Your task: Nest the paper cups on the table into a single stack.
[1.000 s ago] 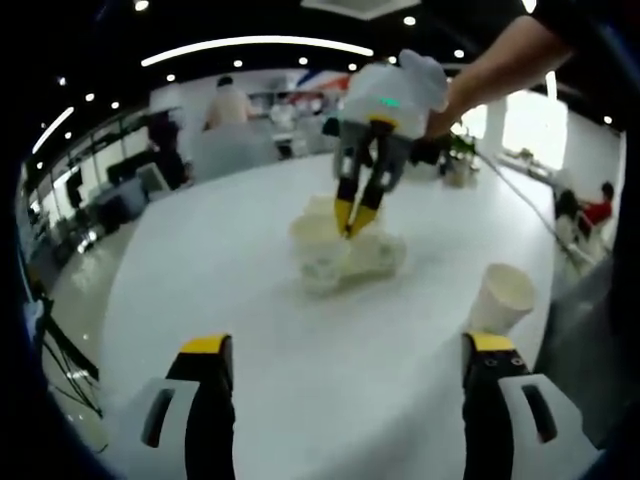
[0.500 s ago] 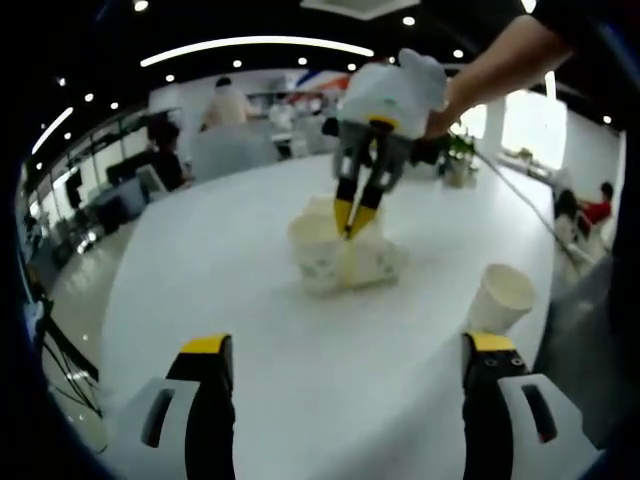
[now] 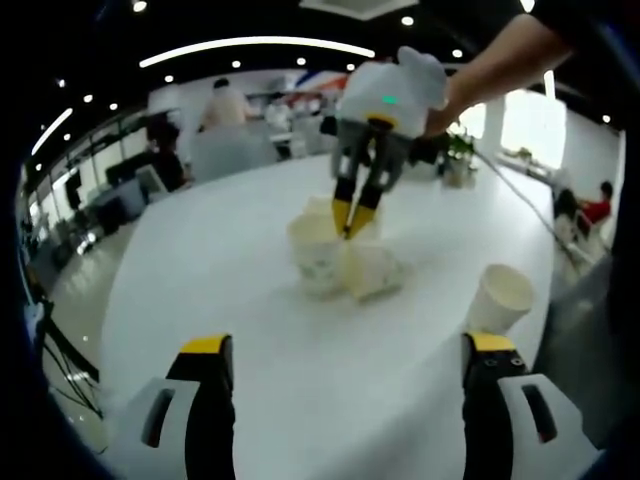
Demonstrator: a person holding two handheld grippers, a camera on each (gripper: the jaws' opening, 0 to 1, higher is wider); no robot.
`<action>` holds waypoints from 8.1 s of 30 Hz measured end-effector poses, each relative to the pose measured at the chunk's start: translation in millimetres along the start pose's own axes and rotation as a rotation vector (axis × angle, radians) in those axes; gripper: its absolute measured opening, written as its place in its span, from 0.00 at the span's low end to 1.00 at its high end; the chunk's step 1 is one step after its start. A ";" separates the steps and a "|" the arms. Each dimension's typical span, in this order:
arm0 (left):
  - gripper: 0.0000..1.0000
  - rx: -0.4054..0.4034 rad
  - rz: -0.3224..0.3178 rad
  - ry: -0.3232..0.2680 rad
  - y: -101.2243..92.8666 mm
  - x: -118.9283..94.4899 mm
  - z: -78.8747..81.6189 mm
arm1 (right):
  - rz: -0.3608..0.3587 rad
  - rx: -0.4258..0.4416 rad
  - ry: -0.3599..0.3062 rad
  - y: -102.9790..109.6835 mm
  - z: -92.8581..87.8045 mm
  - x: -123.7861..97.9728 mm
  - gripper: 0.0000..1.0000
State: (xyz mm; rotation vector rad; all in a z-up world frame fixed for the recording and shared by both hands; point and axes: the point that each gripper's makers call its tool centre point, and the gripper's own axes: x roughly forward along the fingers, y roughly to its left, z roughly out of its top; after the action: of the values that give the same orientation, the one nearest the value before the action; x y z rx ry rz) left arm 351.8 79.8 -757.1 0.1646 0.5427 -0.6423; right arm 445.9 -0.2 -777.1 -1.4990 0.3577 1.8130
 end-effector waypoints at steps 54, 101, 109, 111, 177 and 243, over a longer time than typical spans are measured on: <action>0.96 0.042 -0.018 0.002 -7.9 -3.7 9.0 | -0.133 -0.020 -0.021 3.2 35.0 -72.8 0.00; 0.95 0.071 -0.033 -0.007 -18.0 -24.3 9.2 | -0.130 0.005 -0.037 96.6 99.2 -154.7 0.00; 0.95 0.069 -0.034 -0.009 -19.1 -25.1 7.1 | -0.105 0.043 -0.034 113.6 100.5 -155.4 0.00; 0.95 0.071 -0.033 -0.007 -19.1 -25.4 6.1 | -0.099 0.040 -0.027 118.4 101.2 -154.4 0.00; 0.94 0.046 -0.030 0.000 -19.6 -27.2 -1.9 | 0.095 0.107 -0.027 187.1 107.7 -85.1 0.00; 0.94 0.017 -0.034 0.007 -19.9 -27.1 -9.9 | 0.109 0.198 0.002 200.1 91.2 -35.7 0.10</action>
State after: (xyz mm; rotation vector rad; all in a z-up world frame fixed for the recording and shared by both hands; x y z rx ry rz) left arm 317.4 81.3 -750.8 0.1742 0.5479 -0.6797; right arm 243.4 -92.4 -766.1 -1.3660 0.6124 1.8022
